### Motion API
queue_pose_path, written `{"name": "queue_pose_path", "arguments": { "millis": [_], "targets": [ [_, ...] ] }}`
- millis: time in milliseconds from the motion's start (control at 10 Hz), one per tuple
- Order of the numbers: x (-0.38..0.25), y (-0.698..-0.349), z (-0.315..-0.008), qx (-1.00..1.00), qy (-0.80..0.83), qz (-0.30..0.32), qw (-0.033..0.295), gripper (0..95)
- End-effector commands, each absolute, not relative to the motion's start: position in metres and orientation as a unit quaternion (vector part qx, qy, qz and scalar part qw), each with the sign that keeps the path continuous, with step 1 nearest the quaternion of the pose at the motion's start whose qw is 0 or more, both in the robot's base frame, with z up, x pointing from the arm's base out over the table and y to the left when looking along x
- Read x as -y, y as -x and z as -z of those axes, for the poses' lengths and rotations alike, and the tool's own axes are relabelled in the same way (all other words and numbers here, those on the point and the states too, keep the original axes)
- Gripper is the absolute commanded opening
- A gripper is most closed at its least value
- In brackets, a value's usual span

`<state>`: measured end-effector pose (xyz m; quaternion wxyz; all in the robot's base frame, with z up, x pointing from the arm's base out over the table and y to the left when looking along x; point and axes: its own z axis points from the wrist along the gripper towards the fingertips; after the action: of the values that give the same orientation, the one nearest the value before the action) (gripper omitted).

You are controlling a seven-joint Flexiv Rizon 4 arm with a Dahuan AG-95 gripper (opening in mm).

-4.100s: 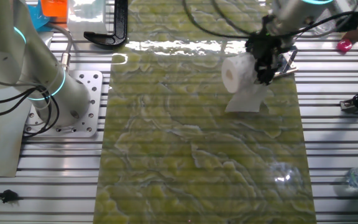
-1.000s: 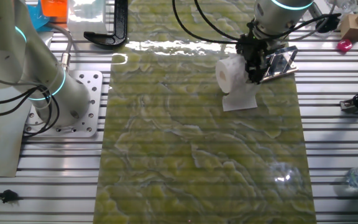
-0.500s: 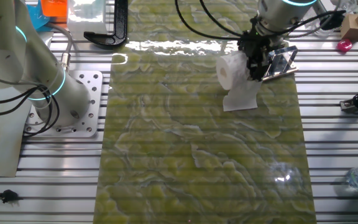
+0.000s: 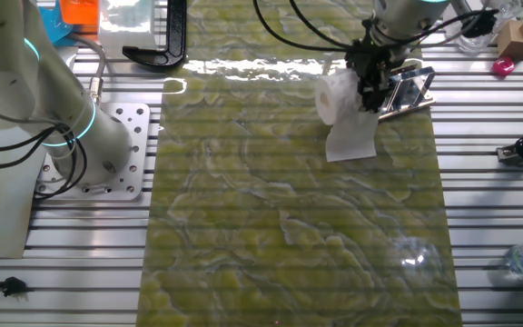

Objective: Put the toilet paper on its holder

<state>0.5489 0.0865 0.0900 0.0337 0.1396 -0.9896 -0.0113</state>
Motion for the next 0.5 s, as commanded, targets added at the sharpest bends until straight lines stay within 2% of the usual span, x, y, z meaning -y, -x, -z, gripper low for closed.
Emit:
{"name": "queue_pose_path", "arguments": {
  "millis": [100, 500],
  "targets": [
    [-0.0873, -0.5495, -0.0898, 0.990, -0.140, 0.012, 0.032, 0.0],
    [-0.0917, -0.5531, -0.0882, 0.990, -0.136, 0.012, 0.031, 0.0]
  ]
}}
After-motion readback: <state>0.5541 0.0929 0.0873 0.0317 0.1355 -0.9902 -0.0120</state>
